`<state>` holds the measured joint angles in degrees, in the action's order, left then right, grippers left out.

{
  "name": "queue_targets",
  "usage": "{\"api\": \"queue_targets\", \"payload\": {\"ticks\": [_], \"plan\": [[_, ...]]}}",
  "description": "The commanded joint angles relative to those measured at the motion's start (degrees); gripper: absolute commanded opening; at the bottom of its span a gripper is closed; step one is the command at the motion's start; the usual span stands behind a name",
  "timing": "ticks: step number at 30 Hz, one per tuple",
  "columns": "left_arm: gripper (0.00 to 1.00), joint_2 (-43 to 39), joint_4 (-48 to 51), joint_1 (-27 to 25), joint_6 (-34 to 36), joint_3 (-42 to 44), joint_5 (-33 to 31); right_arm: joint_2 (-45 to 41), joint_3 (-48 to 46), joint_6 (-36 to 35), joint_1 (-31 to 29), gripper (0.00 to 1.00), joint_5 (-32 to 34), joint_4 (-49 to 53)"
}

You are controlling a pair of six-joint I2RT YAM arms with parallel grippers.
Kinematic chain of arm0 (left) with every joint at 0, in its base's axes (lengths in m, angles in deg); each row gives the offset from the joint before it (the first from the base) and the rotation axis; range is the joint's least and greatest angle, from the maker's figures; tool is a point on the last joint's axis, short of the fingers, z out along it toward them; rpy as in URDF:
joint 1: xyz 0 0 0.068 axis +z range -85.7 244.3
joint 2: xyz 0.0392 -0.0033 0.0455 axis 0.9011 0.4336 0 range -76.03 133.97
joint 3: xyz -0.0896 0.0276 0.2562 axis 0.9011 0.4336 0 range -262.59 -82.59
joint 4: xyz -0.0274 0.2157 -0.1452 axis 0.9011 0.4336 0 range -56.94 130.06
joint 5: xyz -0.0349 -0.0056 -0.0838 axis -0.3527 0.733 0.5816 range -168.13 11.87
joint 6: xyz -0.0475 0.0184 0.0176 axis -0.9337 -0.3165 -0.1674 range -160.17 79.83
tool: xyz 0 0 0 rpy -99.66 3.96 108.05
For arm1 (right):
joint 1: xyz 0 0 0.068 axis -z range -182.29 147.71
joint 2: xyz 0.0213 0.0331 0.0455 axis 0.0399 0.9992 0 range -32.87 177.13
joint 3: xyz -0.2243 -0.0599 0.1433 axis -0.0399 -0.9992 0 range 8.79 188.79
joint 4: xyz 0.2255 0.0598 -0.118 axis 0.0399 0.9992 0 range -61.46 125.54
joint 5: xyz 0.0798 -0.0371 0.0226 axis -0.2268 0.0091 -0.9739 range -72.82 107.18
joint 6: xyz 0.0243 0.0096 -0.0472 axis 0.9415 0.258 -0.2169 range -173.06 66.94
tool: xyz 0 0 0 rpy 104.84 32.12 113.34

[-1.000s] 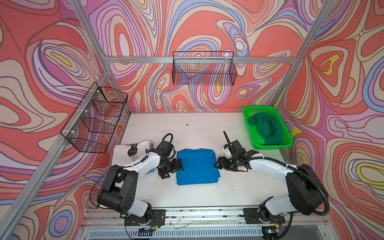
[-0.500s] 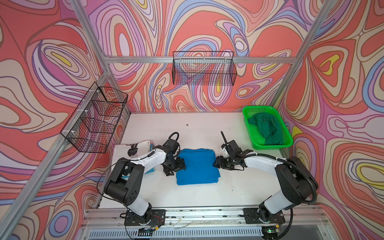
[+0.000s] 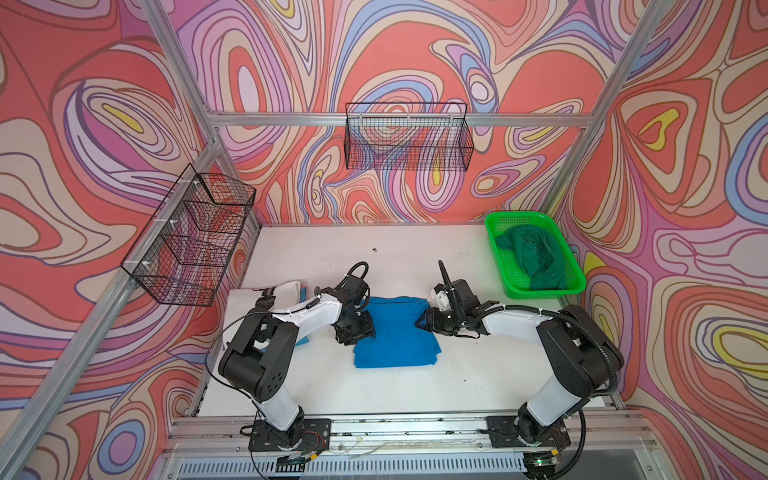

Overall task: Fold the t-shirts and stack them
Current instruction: 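Lower both grippers and grasp opposite sides of the folded blue shirt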

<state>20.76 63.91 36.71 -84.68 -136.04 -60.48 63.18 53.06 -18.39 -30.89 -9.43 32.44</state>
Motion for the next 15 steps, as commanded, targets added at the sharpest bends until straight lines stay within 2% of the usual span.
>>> {"api": "queue_targets", "payload": {"ticks": [1,6,12,15], "plan": [[0.54,8.8,-5.1,-1.7,-0.4,5.7,-1.9,4.3,-4.2,2.7,-1.1,0.59,-2.2,1.3],[0.48,8.9,-6.7,-1.8,-0.8,6.4,-0.7,4.5,-6.4,6.2,-2.0,0.58,-7.8,-6.2],[0.45,8.7,-8.8,-2.1,-1.6,7.6,0.6,6.3,-7.5,9.7,-3.2,0.54,-9.8,-13.5],[0.35,8.3,-10.4,-2.1,-1.8,8.4,1.4,7.9,-8.2,11.9,-3.7,0.49,-10.8,-17.6]]}}
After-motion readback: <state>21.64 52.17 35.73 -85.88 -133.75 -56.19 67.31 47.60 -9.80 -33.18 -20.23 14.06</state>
